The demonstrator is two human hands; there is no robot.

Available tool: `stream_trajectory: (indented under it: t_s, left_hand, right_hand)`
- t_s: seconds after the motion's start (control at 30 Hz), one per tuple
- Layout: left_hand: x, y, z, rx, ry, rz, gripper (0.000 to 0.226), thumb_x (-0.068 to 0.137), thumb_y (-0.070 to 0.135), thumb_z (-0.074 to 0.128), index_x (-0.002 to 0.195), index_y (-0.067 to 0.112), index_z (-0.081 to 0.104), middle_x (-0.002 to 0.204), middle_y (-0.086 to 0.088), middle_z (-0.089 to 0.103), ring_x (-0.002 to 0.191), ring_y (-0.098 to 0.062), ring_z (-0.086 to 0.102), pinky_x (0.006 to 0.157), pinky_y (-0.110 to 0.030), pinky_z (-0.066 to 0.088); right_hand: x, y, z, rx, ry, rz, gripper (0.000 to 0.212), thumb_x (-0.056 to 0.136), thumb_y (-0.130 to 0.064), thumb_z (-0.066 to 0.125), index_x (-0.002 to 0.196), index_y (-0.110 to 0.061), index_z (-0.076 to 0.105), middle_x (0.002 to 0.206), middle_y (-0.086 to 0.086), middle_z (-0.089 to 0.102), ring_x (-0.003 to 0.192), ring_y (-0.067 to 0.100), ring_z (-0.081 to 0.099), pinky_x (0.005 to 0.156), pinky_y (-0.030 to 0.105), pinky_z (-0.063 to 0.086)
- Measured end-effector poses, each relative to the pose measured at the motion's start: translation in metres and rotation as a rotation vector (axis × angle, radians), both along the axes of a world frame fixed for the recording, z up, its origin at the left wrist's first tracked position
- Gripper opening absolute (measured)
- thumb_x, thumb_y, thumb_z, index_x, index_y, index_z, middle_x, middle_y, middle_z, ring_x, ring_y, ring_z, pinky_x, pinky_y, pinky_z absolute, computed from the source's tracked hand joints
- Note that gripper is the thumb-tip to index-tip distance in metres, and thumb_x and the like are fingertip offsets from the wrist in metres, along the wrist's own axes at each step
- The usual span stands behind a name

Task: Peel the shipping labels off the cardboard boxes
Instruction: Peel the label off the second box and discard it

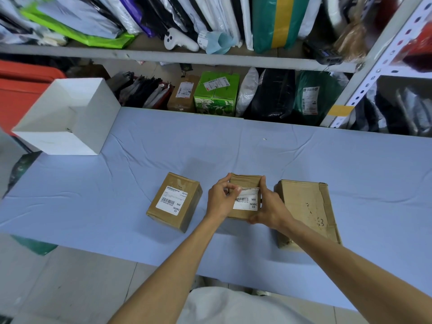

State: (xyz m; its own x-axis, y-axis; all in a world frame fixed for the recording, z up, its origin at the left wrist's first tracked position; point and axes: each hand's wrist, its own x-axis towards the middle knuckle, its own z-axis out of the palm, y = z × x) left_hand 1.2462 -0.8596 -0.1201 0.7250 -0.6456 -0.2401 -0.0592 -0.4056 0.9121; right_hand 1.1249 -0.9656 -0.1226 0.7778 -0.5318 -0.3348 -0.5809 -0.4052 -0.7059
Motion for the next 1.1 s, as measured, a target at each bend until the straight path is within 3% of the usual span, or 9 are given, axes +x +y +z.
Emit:
stream_trajectory:
  t_s: [0.1, 0.33, 0.5, 0.7, 0.87, 1.0, 1.1]
  left_hand:
    - [0.0006, -0.0003, 0.0004, -0.001, -0.008, -0.007, 0.012, 0.086, 0.016, 0.068, 0.088, 0.004, 0.071, 0.144, 0.006, 0.048, 0.090, 0.004, 0.056, 0.071, -0.004, 0.042]
    - [0.0001, 0.0002, 0.0009, -0.012, -0.009, -0.006, 0.010, 0.086, 0.017, 0.068, 0.084, 0.007, 0.070, 0.144, 0.007, 0.048, 0.097, 0.000, 0.058, 0.071, -0.003, 0.042]
    - [-0.0005, 0.0015, -0.0008, -0.014, -0.006, -0.010, 0.012, 0.086, 0.018, 0.068, 0.086, 0.006, 0.071, 0.145, 0.008, 0.047, 0.100, -0.004, 0.059, 0.080, -0.015, 0.047]
    - [-0.0007, 0.0023, -0.0019, -0.017, -0.001, -0.007, 0.012, 0.086, 0.018, 0.068, 0.085, 0.007, 0.070, 0.145, 0.008, 0.047, 0.098, -0.003, 0.059, 0.074, -0.008, 0.044]
    - [0.0006, 0.0028, -0.0020, -0.009, 0.002, -0.019, 0.012, 0.086, 0.018, 0.068, 0.088, 0.006, 0.071, 0.145, 0.007, 0.047, 0.088, 0.013, 0.054, 0.068, 0.001, 0.041]
    - [0.0021, 0.0030, 0.0009, -0.019, 0.017, -0.020, 0.008, 0.082, 0.017, 0.072, 0.085, 0.010, 0.067, 0.145, 0.005, 0.047, 0.097, -0.005, 0.062, 0.076, -0.010, 0.048]
    - [0.0009, 0.0028, 0.0024, -0.033, 0.022, -0.013, 0.007, 0.083, 0.016, 0.072, 0.082, 0.012, 0.067, 0.145, 0.005, 0.047, 0.093, -0.006, 0.061, 0.078, -0.016, 0.051]
  right_hand:
    - [0.0001, -0.0007, 0.0006, -0.014, 0.003, 0.009, 0.141, 0.058, -0.013, 0.087, 0.147, -0.008, -0.023, 0.115, -0.004, 0.056, 0.093, 0.009, 0.056, 0.073, 0.007, 0.041]
    - [0.0000, -0.0012, 0.0000, -0.008, 0.004, 0.010, 0.143, 0.057, -0.013, 0.088, 0.147, -0.009, -0.024, 0.118, -0.003, 0.056, 0.095, 0.010, 0.055, 0.075, 0.009, 0.041]
    - [-0.0007, -0.0003, -0.0028, -0.019, 0.020, 0.014, 0.143, 0.057, -0.015, 0.087, 0.147, -0.009, -0.024, 0.119, 0.000, 0.058, 0.094, 0.010, 0.055, 0.076, 0.012, 0.042]
    - [-0.0007, -0.0010, -0.0035, -0.010, 0.022, 0.016, 0.144, 0.056, -0.015, 0.088, 0.147, -0.009, -0.023, 0.115, -0.004, 0.056, 0.093, 0.009, 0.055, 0.072, 0.008, 0.040]
    - [-0.0006, -0.0007, -0.0026, -0.017, 0.022, 0.016, 0.143, 0.056, -0.015, 0.087, 0.147, -0.009, -0.023, 0.117, -0.003, 0.056, 0.095, 0.009, 0.054, 0.073, 0.008, 0.039]
    - [0.0003, -0.0008, -0.0011, -0.019, 0.020, 0.018, 0.143, 0.056, -0.016, 0.087, 0.148, -0.009, -0.023, 0.122, 0.000, 0.057, 0.100, 0.013, 0.056, 0.079, 0.014, 0.043]
    - [0.0007, -0.0012, -0.0014, -0.015, 0.020, 0.020, 0.144, 0.056, -0.016, 0.088, 0.147, -0.009, -0.024, 0.122, 0.000, 0.056, 0.101, 0.013, 0.057, 0.079, 0.014, 0.044]
